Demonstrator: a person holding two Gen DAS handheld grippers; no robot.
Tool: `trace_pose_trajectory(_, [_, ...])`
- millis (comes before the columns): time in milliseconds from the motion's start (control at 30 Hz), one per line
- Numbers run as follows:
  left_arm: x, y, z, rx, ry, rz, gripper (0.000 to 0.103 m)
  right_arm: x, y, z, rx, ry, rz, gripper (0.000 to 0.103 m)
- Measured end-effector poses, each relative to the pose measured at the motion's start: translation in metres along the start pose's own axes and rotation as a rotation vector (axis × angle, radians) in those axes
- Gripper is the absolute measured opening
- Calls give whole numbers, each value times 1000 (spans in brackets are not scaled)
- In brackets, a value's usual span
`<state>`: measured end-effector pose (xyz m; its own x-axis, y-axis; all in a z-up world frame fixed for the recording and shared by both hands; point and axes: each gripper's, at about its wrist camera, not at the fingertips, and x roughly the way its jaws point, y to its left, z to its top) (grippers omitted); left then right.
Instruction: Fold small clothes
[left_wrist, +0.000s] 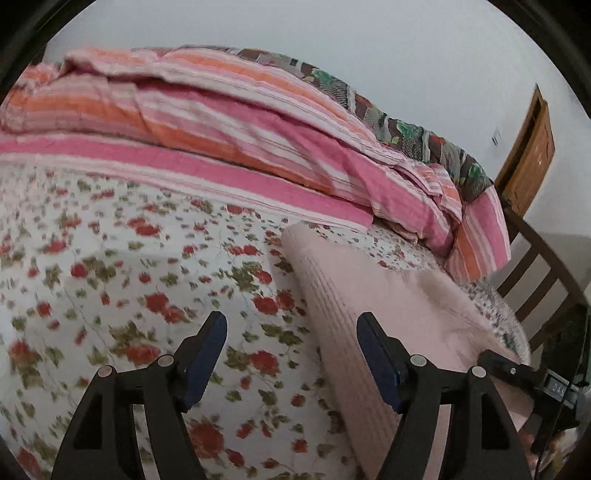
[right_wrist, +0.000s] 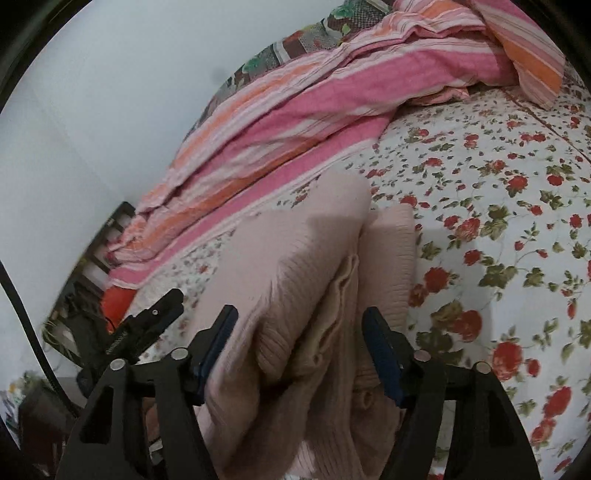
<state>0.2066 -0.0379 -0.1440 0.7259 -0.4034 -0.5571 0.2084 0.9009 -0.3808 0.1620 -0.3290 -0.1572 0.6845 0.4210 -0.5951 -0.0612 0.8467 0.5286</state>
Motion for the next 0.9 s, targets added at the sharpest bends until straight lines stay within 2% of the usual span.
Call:
trace_pose_trajectory(33, [-1, 0, 0, 11, -11, 10, 71, 4, 5, -1, -22, 3, -47, 48])
trace_pose_trajectory(133, [-3, 2, 2, 13, -9, -5, 71, 3, 19, 0, -98, -29, -104, 32])
trace_pose_trajectory(267, [-5, 3, 1, 12, -3, -21, 71, -10, 54, 2, -292, -95, -188, 26])
trace_pose_trajectory(367, [-5, 4, 1, 6, 2, -29, 71, -22, 74, -1, -389, -152, -196, 21])
trace_pose_trajectory(500, [-8, 5, 2, -4, -7, -39, 71, -45, 74, -6, -373, -247, -119, 18])
trace_pose_trajectory(567, [-8, 6, 2, -6, -3, -47, 71, -46, 60, -10, -335, -267, -123, 19])
trace_pose_trajectory(633, [-8, 6, 2, -6, 7, -53, 71, -29, 34, -15, -273, -200, -178, 19])
trace_pose_trajectory(667, [-6, 5, 1, -4, 19, -63, 71, -14, 16, -19, -225, -130, -215, 20])
trace_pose_trajectory(733, [-4, 3, 1, 4, 34, -71, 71, -12, 3, -24, -192, -117, -212, 26])
trace_pose_trajectory(767, [-4, 2, 0, 10, 34, -70, 71, -18, 6, -23, -200, -132, -229, 32])
trace_pose_trajectory(800, [-5, 1, 0, 16, 31, -69, 71, -20, 9, -21, -212, -132, -255, 48])
trace_pose_trajectory(833, [-5, -1, 0, 21, 28, -69, 71, -22, 12, -18, -228, -137, -275, 57])
trace_pose_trajectory(900, [-6, -2, 1, 21, 23, -70, 71, -19, 15, -10, -242, -120, -274, 63])
